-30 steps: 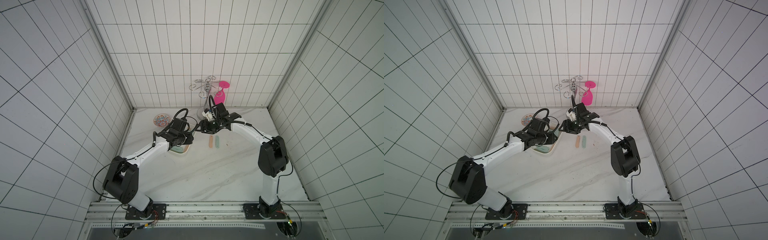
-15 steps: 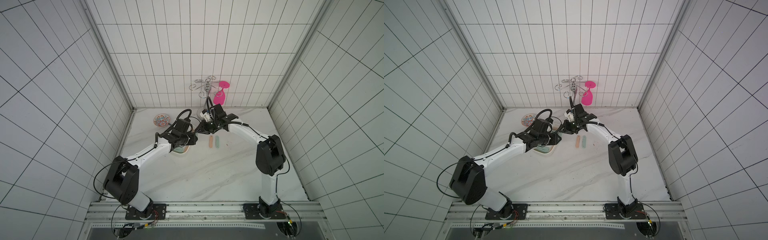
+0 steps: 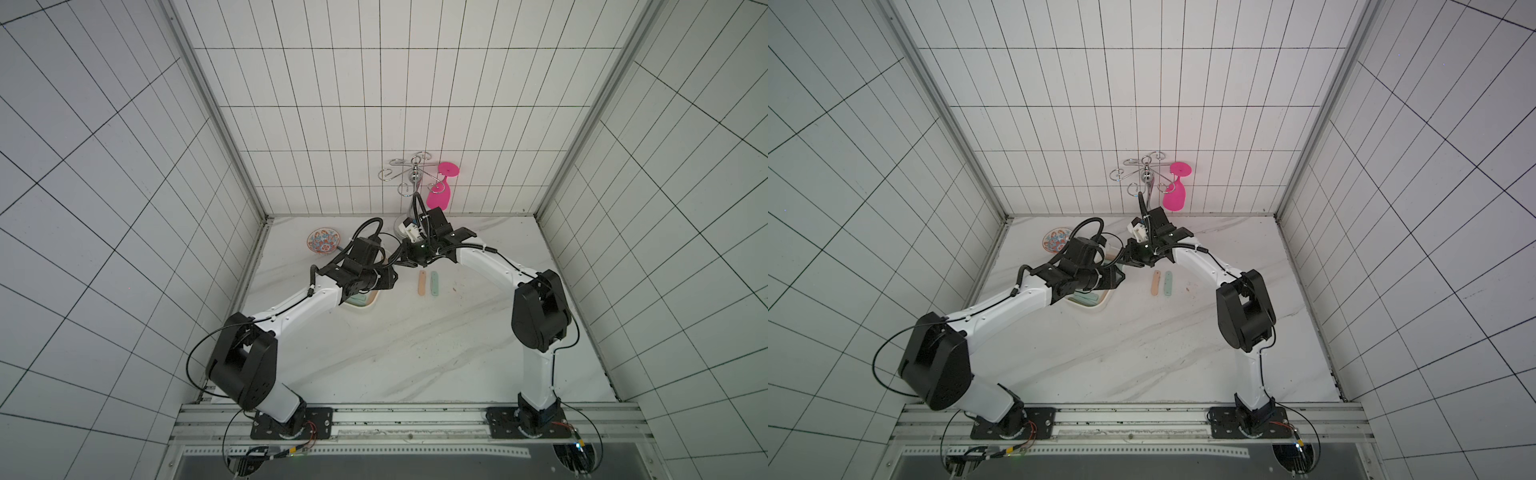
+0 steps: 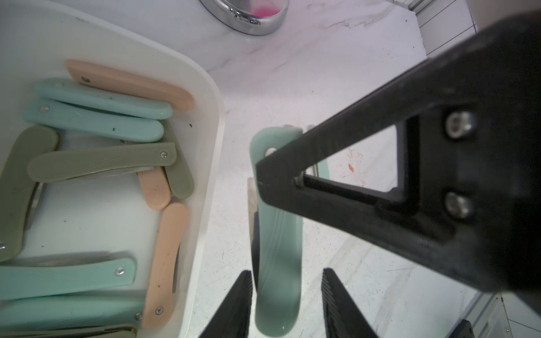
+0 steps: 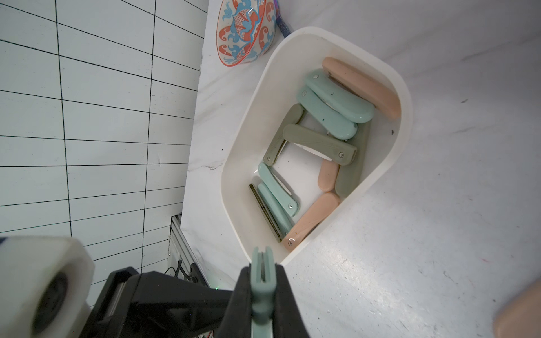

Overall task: Take the fruit knife out of the storage box
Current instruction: Place the fruit knife at the center of the board.

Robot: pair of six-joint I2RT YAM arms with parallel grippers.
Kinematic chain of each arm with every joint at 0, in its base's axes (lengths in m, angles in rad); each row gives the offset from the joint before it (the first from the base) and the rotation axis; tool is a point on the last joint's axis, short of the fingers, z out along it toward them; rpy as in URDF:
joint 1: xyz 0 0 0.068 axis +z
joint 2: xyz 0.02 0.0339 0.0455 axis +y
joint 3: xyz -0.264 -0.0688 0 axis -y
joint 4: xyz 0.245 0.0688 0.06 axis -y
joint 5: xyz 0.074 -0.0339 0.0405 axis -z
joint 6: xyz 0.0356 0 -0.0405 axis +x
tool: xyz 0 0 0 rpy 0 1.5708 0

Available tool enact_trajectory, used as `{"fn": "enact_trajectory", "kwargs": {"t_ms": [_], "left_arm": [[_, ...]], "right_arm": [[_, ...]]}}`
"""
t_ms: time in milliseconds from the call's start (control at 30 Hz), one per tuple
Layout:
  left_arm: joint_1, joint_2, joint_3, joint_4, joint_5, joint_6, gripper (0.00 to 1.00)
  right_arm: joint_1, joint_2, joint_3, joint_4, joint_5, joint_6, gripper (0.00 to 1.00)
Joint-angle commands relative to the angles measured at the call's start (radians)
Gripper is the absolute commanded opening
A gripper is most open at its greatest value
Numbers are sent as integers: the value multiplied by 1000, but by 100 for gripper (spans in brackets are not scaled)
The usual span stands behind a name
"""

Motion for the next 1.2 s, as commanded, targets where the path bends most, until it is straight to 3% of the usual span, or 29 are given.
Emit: {"fn": "enact_trajectory", "kwargs": {"t_ms": [0,200,467,767,1167], "left_arm": [[0,-40,1,18,-15,15,48],[41,-79,-27,15,-31,19,62],[115,-61,-29,38,-10,17,64],[132,5,6,27,14,24,64],[152,45,8,18,45,32,63]], "right_arm": [[-55,-59,-19,14,-18,-1,0],[-153,-133,-99,-45,-67,-63,0],[-253,-160,-197,-210,-4,-198,0],[-334,-34,-190,-341,157,-309,0],[-358,121,-92,-355,163,-363,0]]}}
